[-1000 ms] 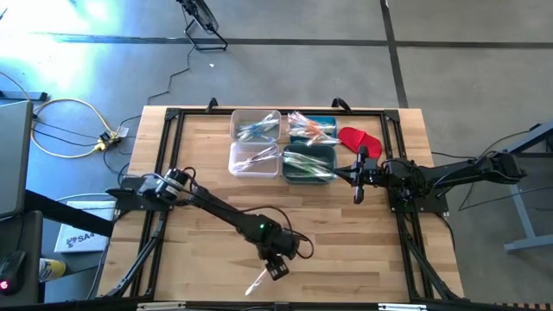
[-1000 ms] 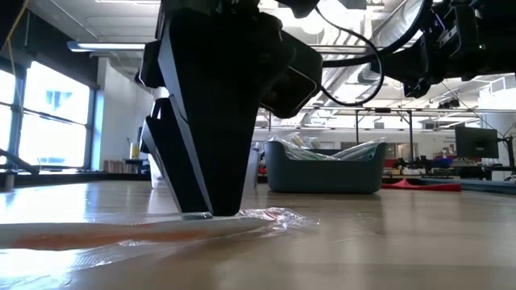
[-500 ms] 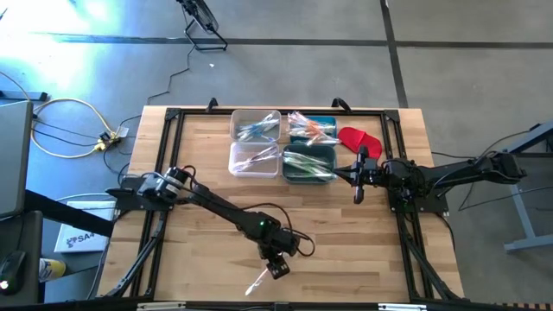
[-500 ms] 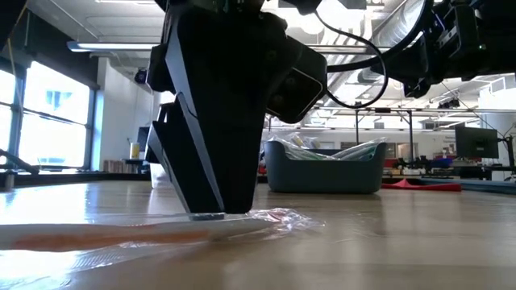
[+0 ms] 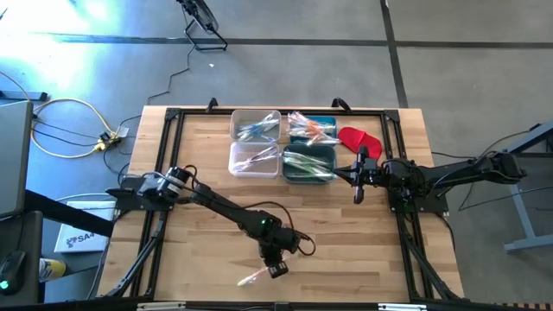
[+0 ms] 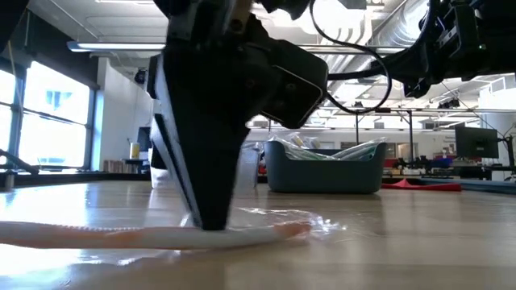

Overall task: Pick & Place Toothbrushes
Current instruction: Put the orange toothbrush into the blue bin

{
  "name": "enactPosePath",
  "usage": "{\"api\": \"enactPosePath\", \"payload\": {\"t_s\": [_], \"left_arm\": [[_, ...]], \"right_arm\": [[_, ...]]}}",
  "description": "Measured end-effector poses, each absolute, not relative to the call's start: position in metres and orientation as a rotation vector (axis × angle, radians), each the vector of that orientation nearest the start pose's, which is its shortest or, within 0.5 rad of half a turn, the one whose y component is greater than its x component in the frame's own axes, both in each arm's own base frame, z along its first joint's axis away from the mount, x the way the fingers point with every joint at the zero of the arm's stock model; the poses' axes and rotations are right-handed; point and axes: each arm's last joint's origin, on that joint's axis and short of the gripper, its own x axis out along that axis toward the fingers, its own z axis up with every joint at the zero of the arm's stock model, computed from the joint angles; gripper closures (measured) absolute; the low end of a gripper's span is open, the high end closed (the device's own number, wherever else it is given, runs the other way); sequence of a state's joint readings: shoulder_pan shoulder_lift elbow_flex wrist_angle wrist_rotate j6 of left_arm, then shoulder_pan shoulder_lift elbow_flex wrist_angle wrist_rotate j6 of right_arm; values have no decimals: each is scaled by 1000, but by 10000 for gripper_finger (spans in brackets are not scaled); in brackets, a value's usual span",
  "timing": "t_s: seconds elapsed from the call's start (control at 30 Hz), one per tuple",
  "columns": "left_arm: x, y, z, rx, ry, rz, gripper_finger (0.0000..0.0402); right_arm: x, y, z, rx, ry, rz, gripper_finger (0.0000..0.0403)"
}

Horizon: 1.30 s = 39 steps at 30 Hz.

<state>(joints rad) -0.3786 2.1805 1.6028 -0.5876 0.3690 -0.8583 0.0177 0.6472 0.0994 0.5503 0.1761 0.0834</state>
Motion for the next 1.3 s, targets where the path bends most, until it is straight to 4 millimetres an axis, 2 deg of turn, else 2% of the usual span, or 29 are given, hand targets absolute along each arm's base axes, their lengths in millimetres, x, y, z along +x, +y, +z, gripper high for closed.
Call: {"api": "enactPosePath", "payload": {"t_s": [0.13, 0.37, 0.47, 0.63, 0.97, 1.13, 1.3], "left_arm": [[410, -168, 153, -676, 1405, -141, 396], [406, -142, 170, -602, 1419, -141, 401], [398, -131, 190, -552, 1426, -156, 401], [377, -113, 224, -438, 1423, -43, 401], [348, -92, 297, -318, 1148, 119, 401], [336, -85, 325, -238, 999, 159, 401], [337, -72, 347, -169, 837, 127, 401]], "right_arm": [[146, -3, 186, 83, -9, -161, 399], [146, -3, 187, 83, -9, -163, 399], [146, -3, 186, 83, -4, -162, 399], [146, -3, 186, 83, -2, -163, 399], [146, -3, 187, 83, -9, -162, 399], [146, -3, 187, 85, -16, -161, 399], [146, -2, 188, 87, -21, -157, 399]]}}
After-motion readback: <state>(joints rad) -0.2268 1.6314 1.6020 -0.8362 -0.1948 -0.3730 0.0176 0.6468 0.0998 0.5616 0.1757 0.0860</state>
